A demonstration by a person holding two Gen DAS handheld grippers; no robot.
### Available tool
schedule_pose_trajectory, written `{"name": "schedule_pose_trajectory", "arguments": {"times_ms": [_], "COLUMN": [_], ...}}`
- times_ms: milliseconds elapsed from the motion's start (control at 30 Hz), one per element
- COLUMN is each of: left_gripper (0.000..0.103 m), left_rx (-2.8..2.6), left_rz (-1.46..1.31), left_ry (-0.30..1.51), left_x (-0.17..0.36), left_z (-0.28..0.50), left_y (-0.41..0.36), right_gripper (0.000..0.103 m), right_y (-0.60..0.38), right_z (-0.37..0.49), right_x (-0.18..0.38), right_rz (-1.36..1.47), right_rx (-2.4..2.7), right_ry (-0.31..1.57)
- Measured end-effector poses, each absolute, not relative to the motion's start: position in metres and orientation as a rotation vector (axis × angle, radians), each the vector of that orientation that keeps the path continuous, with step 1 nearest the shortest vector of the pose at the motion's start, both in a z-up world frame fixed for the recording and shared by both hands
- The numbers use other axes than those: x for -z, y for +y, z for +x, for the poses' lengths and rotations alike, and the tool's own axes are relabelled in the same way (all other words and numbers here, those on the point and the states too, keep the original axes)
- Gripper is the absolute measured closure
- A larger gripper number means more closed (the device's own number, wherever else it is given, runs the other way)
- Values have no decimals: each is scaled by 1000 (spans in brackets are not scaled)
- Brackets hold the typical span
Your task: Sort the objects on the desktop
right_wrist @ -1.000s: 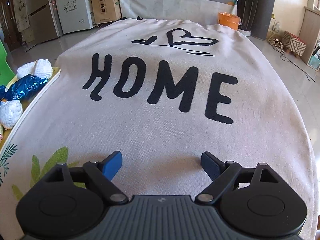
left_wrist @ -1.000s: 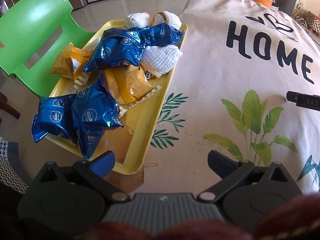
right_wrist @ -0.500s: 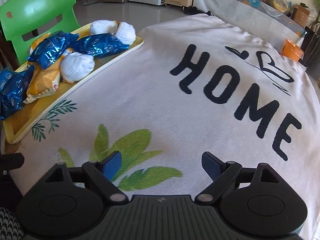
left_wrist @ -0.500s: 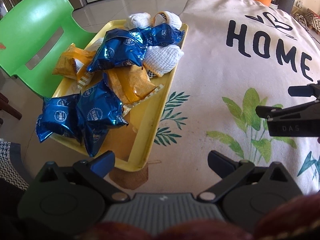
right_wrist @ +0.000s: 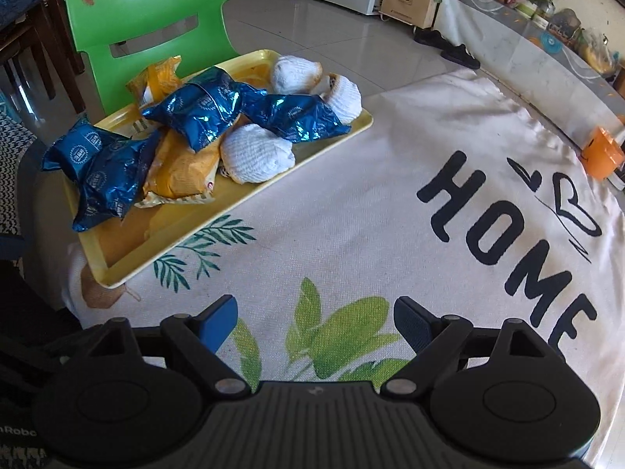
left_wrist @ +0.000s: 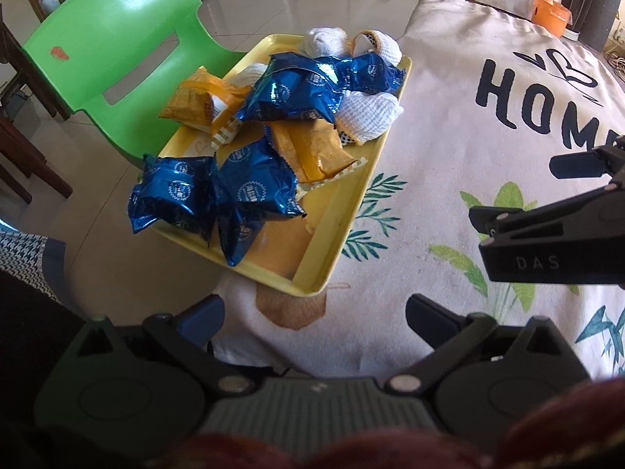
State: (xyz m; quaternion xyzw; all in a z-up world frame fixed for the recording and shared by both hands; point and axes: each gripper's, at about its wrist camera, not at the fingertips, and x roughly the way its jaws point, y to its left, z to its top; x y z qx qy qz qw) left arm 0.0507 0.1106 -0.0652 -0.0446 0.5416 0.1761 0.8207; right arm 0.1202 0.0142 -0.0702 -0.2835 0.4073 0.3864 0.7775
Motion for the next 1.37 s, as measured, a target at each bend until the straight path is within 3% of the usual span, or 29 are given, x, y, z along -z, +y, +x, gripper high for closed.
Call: {"name": "schedule_pose_trajectory", "arguments": {"times_ms": [367,1367], "left_gripper": [0,0], "left_rx": [-447,-449], "left_rz": [-110,-97], "left_ry": [1151,1160], "left_x": [53,53], "left_z": [42,43], "left_y": [119,112], "right_gripper": [15,15], "right_y": [40,36], "right_z": [107,108], "right_x": [40,40], "right_rz": [-588,-582], "right_rx": [-922,-906], "right_ry": [810,809]}}
